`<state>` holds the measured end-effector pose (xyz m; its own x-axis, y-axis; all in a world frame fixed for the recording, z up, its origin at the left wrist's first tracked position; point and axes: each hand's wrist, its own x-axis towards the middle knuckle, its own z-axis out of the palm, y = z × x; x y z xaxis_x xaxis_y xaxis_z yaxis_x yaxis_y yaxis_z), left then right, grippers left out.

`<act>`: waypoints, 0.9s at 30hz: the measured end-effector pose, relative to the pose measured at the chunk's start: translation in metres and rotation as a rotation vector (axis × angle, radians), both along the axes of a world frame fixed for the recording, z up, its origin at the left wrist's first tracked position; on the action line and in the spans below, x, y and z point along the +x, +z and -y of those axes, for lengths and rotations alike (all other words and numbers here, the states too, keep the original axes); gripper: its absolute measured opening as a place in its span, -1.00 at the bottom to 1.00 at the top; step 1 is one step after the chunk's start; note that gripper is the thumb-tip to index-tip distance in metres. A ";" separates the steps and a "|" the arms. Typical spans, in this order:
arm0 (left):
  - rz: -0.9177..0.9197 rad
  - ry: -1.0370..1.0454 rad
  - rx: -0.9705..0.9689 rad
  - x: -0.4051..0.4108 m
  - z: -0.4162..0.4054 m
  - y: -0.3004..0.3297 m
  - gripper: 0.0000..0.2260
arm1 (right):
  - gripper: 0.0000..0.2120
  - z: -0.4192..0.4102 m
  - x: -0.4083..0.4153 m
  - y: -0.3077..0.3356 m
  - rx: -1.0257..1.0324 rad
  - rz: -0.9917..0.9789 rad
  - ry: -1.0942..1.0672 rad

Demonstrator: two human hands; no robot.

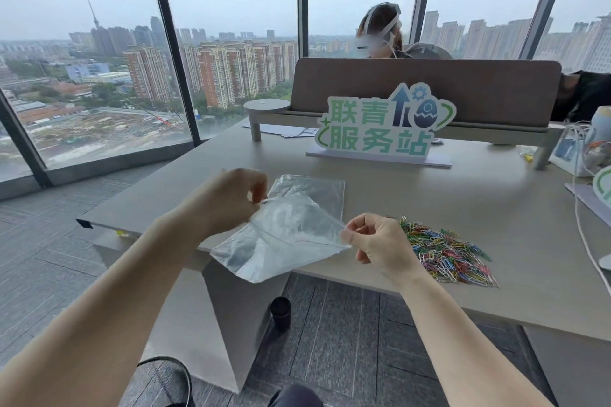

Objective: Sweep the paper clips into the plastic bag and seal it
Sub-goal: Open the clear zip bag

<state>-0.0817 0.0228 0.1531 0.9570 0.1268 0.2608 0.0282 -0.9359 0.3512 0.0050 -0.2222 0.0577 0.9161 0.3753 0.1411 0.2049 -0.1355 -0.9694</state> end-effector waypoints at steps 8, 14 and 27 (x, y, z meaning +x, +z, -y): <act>-0.169 -0.048 -0.115 -0.047 0.026 0.009 -0.60 | -0.79 0.001 -0.024 0.006 0.013 0.000 0.058; -0.277 -0.028 -0.119 -0.067 0.042 -0.003 -0.46 | -0.77 0.007 -0.038 0.000 -0.052 -0.006 0.071; -0.364 -0.058 -0.229 -0.074 0.068 -0.051 -0.50 | -0.82 0.031 -0.046 -0.035 -0.326 -0.021 0.057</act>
<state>-0.1562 -0.0452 0.1024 0.9886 0.0850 -0.1240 0.1382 -0.8386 0.5269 -0.0405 -0.2535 0.0226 0.8938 0.4482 -0.0138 0.2010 -0.4280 -0.8811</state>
